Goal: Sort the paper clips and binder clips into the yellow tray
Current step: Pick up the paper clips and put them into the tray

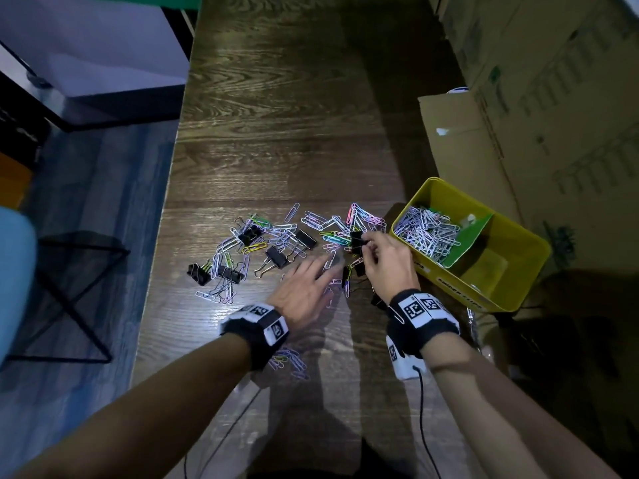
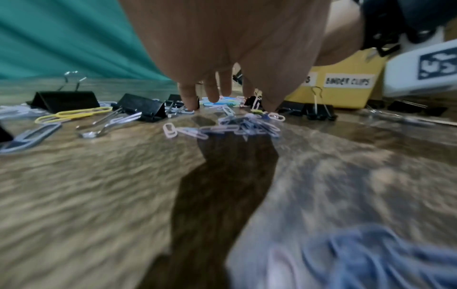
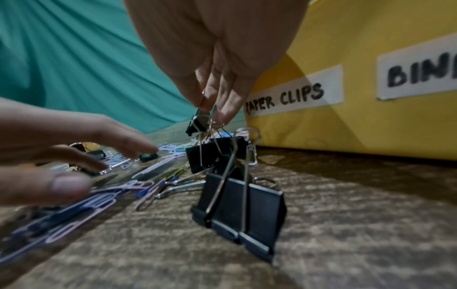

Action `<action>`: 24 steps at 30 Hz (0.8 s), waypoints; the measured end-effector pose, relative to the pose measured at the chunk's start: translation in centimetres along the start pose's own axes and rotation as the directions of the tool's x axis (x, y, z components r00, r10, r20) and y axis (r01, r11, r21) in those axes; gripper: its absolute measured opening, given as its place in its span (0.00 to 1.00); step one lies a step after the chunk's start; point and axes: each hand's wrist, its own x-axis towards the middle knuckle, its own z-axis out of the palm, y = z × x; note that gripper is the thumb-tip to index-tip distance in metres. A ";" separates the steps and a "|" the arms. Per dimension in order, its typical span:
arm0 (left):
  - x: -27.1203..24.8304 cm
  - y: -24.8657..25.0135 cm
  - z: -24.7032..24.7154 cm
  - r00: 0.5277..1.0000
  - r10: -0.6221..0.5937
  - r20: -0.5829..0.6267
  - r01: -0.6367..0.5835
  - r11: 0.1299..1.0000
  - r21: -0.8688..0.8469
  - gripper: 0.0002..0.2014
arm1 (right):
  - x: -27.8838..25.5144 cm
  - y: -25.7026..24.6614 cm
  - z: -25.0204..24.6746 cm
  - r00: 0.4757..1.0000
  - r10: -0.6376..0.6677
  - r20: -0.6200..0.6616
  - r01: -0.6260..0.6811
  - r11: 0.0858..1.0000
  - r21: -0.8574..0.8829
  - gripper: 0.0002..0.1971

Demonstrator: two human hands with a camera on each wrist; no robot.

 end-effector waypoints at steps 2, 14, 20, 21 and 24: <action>1.1 0.1 -0.1 0.991 -0.027 0.135 0.023 0.999 0.030 0.29 | -0.1 0.0 0.0 0.999 -0.011 0.040 0.012 1.000 -0.020 0.12; -10.1 -2.1 3.6 0.954 0.266 0.137 -0.278 0.958 0.076 0.25 | -1.4 -1.1 0.2 0.989 -0.109 0.102 0.129 0.967 -0.219 0.16; -7.8 -3.4 1.4 0.982 -0.089 0.168 0.090 0.996 -0.002 0.37 | -6.7 -2.8 3.6 0.898 -0.148 0.415 0.308 0.885 -0.350 0.28; -7.6 -3.5 1.4 0.973 -0.100 0.206 0.098 0.995 0.021 0.39 | -7.5 -2.7 4.3 0.879 -0.069 0.473 0.282 0.873 -0.398 0.32; -8.4 -3.4 1.7 0.972 -0.030 0.233 0.031 1.000 0.002 0.37 | -9.6 -3.0 5.6 0.848 0.017 0.531 0.251 0.868 -0.429 0.34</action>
